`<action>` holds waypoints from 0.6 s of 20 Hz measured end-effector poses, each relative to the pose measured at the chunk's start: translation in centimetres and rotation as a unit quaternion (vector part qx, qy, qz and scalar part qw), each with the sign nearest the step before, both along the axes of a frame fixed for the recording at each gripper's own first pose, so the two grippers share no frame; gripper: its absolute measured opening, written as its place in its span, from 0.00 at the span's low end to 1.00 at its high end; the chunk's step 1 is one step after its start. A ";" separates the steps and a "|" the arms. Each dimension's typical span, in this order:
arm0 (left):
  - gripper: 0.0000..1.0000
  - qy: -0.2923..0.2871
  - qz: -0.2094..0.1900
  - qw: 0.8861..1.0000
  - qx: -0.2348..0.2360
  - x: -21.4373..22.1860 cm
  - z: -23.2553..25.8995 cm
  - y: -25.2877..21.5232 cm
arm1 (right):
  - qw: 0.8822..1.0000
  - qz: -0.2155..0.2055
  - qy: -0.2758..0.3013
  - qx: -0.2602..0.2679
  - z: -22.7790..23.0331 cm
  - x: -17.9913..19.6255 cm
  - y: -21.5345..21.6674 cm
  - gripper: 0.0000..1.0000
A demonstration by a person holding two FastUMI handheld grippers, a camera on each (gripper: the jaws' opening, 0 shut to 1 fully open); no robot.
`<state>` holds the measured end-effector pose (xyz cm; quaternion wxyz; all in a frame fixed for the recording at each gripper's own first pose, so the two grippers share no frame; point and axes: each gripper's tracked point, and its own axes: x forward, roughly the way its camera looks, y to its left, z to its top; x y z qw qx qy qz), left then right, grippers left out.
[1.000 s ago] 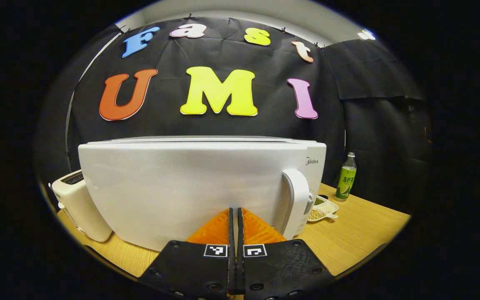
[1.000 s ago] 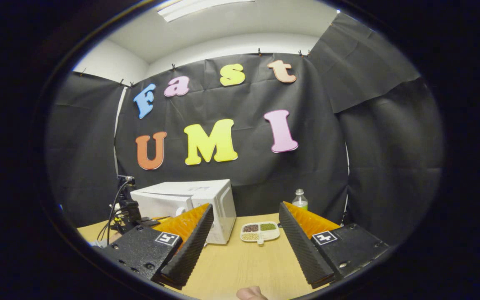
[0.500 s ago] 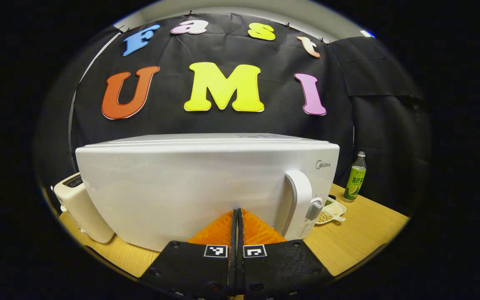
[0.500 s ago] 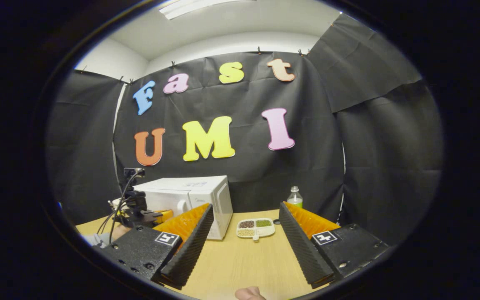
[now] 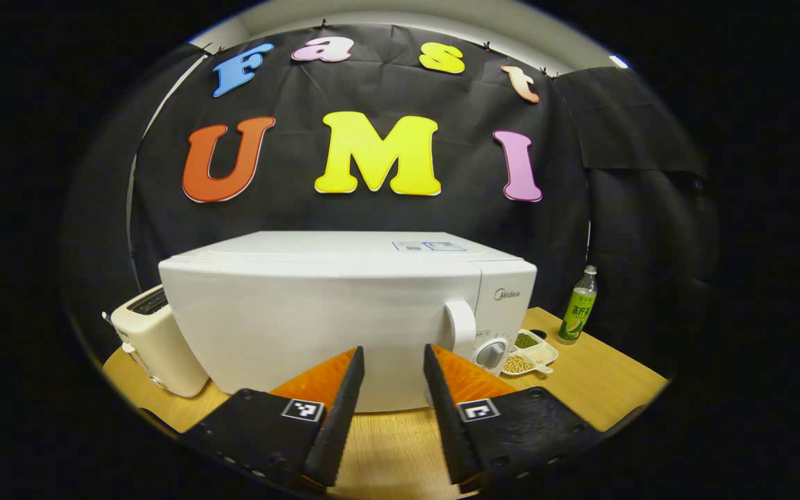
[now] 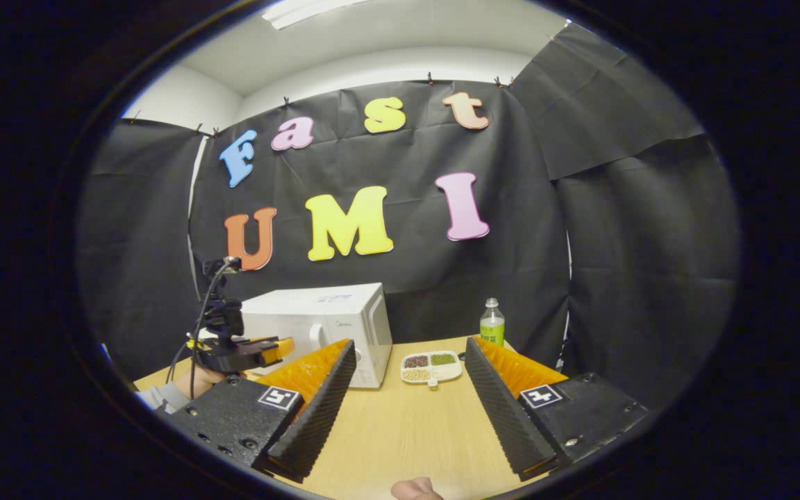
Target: Open the microwave oven with the left hand, put the food in, and close the microwave oven.
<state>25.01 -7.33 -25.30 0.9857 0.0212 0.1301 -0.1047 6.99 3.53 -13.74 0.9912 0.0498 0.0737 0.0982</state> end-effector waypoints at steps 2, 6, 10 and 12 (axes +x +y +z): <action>0.98 0.006 0.018 1.000 0.007 -2.4 1.4 0.7 | 1.000 -0.002 0.002 -0.004 0.1 -0.5 0.1 0.91; 0.97 0.021 0.040 0.999 -0.005 -7.5 4.4 1.2 | 1.000 -0.002 -0.003 0.001 1.6 -1.9 0.3 0.91; 0.96 0.015 0.044 0.999 -0.015 -13.1 9.2 1.4 | 1.000 -0.015 -0.019 -0.009 4.0 -3.3 -0.3 0.91; 0.96 0.000 0.052 0.998 -0.019 -15.7 12.1 1.8 | 0.999 -0.020 -0.029 -0.013 5.6 -4.2 -0.5 0.91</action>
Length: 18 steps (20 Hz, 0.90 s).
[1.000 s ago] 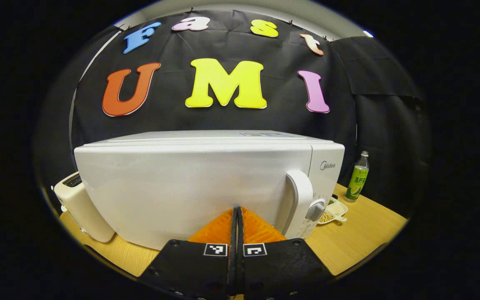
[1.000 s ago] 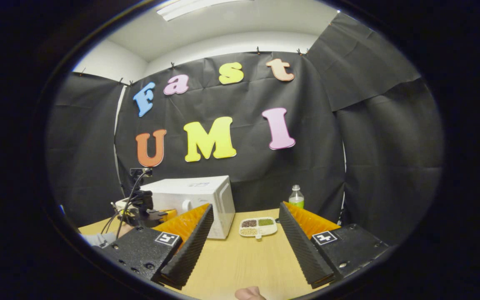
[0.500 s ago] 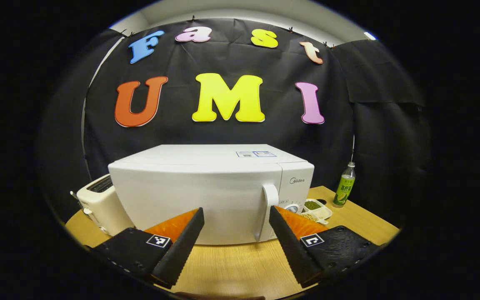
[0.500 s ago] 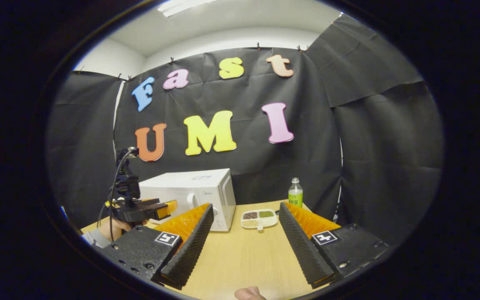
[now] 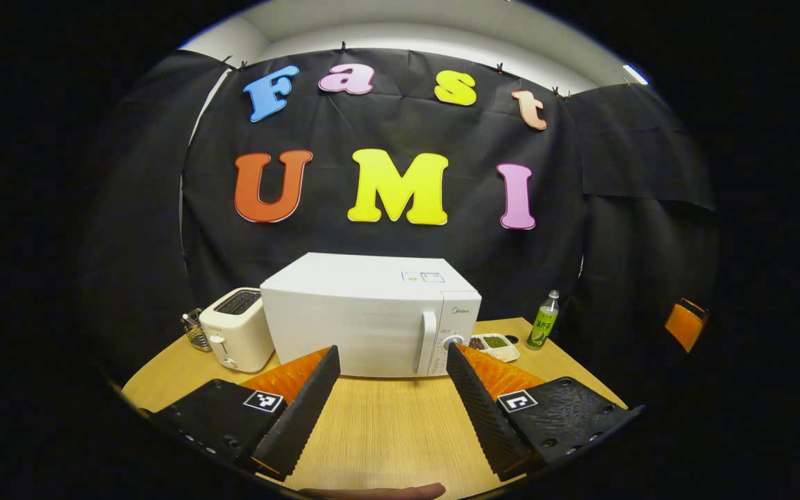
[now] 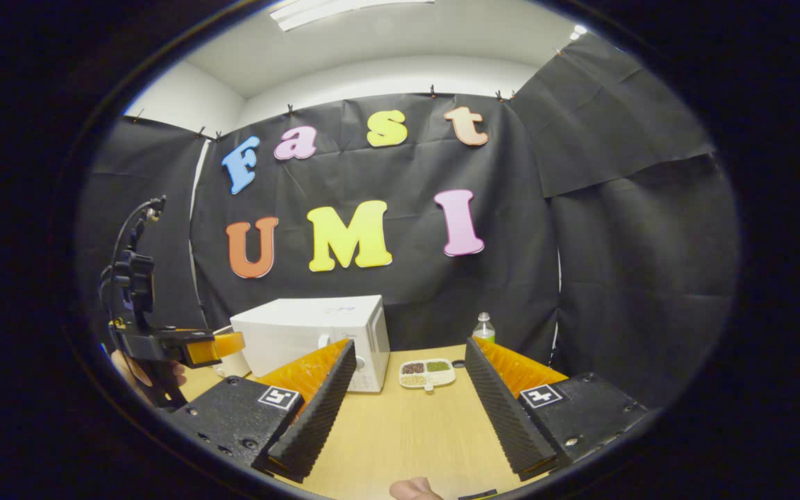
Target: Open the microwave oven with the left hand, put the food in, and close the microwave oven.
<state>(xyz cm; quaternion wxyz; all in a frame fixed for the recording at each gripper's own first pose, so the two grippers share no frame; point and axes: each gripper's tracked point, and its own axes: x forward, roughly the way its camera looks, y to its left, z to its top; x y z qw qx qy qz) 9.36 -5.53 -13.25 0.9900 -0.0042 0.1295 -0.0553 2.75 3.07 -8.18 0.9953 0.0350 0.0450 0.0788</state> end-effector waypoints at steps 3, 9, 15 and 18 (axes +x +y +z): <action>0.96 -0.034 0.024 0.999 0.006 -4.0 4.0 1.4 | 1.000 -0.003 -0.023 -0.002 2.5 -1.7 0.2 0.91; 0.96 -0.079 0.069 0.994 0.024 -11.9 9.6 5.0 | 0.999 -0.005 -0.048 0.012 5.4 -6.9 0.2 0.91; 0.95 -0.089 0.074 0.993 0.021 -18.3 7.7 6.6 | 0.997 0.009 -0.071 -0.022 5.7 -12.0 1.3 1.00; 0.85 -0.079 0.067 0.995 0.010 -19.2 6.2 6.5 | 0.996 0.004 -0.089 -0.032 7.3 -13.1 1.4 1.00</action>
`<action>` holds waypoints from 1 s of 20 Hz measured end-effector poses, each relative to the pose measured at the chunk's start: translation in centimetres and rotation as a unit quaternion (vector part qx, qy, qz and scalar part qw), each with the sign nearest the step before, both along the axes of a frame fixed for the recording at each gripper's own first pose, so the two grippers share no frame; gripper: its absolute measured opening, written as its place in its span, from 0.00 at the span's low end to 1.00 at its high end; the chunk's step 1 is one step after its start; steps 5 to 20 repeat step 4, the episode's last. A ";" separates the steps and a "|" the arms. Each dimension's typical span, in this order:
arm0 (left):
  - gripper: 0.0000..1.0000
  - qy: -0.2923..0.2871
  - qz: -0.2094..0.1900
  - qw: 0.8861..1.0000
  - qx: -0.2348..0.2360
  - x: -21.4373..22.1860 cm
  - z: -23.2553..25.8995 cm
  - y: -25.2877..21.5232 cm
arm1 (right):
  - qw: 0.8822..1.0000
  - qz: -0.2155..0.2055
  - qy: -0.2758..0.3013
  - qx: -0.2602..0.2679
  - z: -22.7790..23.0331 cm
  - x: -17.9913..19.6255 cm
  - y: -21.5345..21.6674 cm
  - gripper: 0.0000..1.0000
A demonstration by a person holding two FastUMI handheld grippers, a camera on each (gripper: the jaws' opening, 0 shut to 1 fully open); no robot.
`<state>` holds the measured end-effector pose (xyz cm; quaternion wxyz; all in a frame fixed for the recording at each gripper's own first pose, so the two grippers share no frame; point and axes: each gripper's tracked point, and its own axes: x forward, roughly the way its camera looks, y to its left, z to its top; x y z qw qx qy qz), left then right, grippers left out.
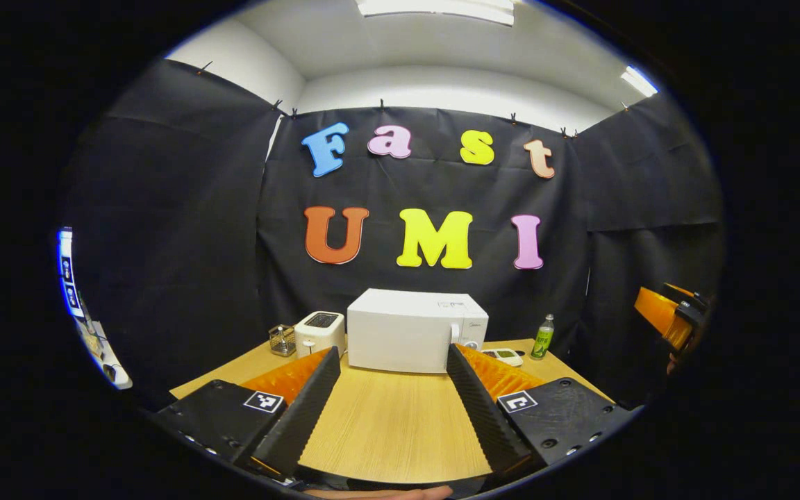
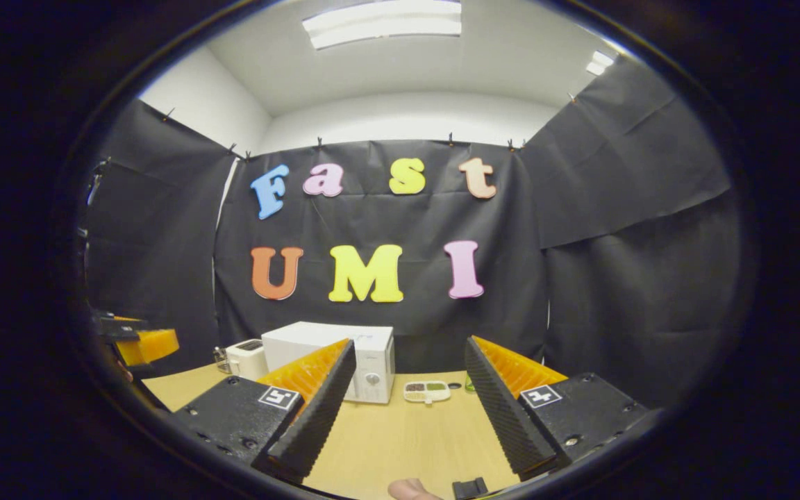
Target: Open the microwave oven with the left hand, put the food in, and close the microwave oven.
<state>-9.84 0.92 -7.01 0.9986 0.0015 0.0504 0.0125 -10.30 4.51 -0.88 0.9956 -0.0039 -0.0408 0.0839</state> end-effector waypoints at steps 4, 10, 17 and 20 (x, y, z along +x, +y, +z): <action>0.96 -0.010 0.002 1.000 0.008 0.0 0.4 0.3 | 1.000 0.016 0.004 0.007 -0.3 -0.9 0.9 0.92; 0.96 -0.010 0.002 1.000 0.008 0.0 0.4 0.3 | 1.000 0.016 0.004 0.007 -0.3 -0.9 0.9 0.92; 0.96 -0.010 0.002 1.000 0.008 0.0 0.4 0.3 | 1.000 0.016 0.004 0.007 -0.3 -0.9 0.9 0.92; 0.96 -0.010 0.002 1.000 0.008 0.0 0.4 0.3 | 1.000 0.016 0.004 0.007 -0.3 -0.9 0.9 0.92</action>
